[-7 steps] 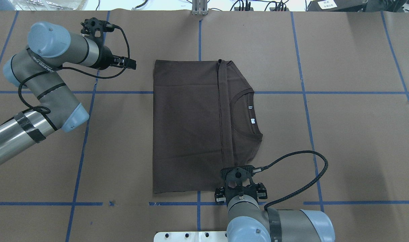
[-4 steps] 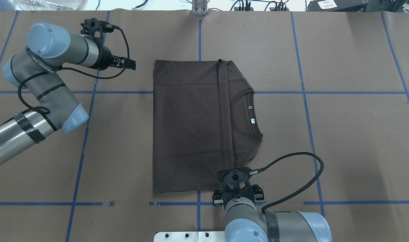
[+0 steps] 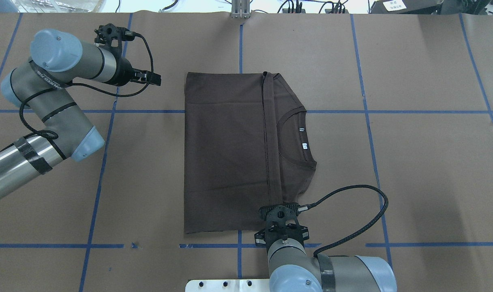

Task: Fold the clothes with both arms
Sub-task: 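Lower the left gripper to the other near corner of the shirt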

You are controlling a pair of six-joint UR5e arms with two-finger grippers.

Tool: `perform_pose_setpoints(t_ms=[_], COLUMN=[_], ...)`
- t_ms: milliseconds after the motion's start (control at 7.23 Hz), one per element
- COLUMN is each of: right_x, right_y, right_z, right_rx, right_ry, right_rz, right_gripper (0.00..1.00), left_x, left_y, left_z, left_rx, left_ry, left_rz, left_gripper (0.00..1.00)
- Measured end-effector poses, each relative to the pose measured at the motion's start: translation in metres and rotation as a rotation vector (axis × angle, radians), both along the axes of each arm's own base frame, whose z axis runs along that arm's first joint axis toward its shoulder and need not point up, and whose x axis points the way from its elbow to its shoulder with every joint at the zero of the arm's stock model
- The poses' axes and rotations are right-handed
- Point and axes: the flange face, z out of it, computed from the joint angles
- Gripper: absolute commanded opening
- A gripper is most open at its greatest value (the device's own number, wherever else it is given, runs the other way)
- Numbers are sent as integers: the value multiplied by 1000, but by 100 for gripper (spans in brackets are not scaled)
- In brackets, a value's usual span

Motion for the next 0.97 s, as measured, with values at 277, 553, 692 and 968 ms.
perform_pose_setpoints(t_ms=[277, 553, 692, 968], right_x=[4, 12, 16, 21], right_y=[-9, -15, -13, -3], right_z=[0, -3, -1, 17], right_rx=[-1, -25, -69, -158], right_ry=[-3, -28, -59, -95], right_rz=[19, 54, 99, 189], right_gripper=[0, 0, 0, 0], left_x=[-1, 1, 10, 19], left_y=[1, 12, 29, 54], left_z=[-2, -19, -31, -42], left_rx=[-1, -42, -75, -111], left_ry=[5, 63, 107, 153], left_rz=[-2, -24, -26, -22], left_gripper=[100, 100, 100, 100])
